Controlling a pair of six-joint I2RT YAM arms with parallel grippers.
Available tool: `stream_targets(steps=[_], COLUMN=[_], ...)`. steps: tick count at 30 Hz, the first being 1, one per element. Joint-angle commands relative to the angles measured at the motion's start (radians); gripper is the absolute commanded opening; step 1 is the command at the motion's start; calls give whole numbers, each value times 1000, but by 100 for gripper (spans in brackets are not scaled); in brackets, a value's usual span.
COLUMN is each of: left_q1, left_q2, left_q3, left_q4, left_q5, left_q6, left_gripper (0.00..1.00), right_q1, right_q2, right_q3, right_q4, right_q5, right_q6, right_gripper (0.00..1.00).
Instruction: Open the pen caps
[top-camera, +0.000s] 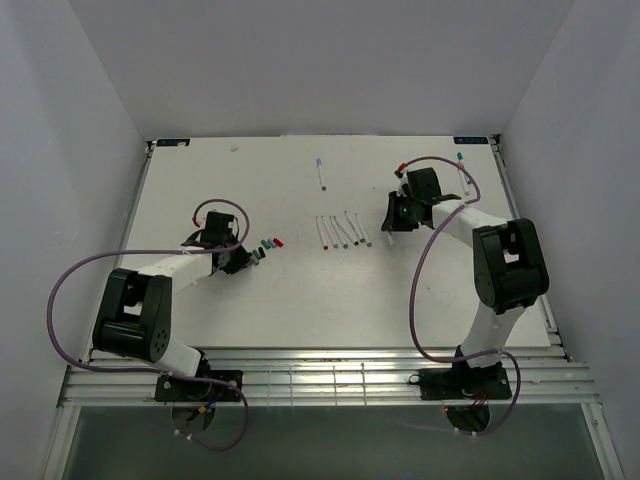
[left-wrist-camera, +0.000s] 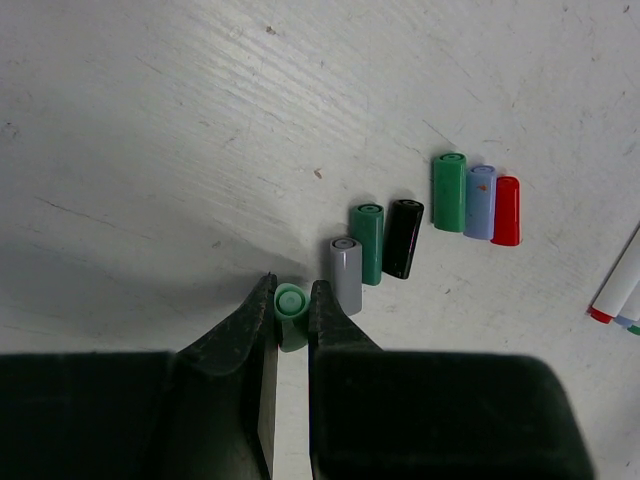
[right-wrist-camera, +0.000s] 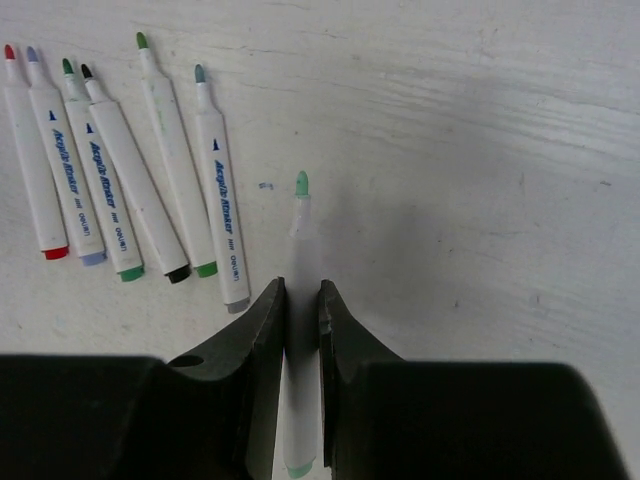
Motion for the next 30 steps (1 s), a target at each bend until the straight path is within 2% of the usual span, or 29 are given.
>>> stream_targets(steps=[1, 5, 12, 23, 30], left_q1=[9, 12, 15, 17, 18], left_q2=[-22, -22, -16, -68, -180], left_q3=[-19, -34, -42, -59, -62], left_q4=[7, 4, -8, -22, -31], left_q5=[24, 38, 43, 75, 101], left_q6=[-6, -14, -15, -21, -18], left_gripper=[19, 32, 43, 46, 47], right_q1=[-20, -22, -20, -22, -20], right_q2=[42, 95, 161, 191, 223], right_q3=[76, 117, 166, 170, 191], right_q4=[35, 38, 40, 57, 58], right_q5=[-36, -39, -50, -93, -100], right_q6=[-36, -50, -71, -76, -82], right_gripper=[14, 16, 18, 20, 27])
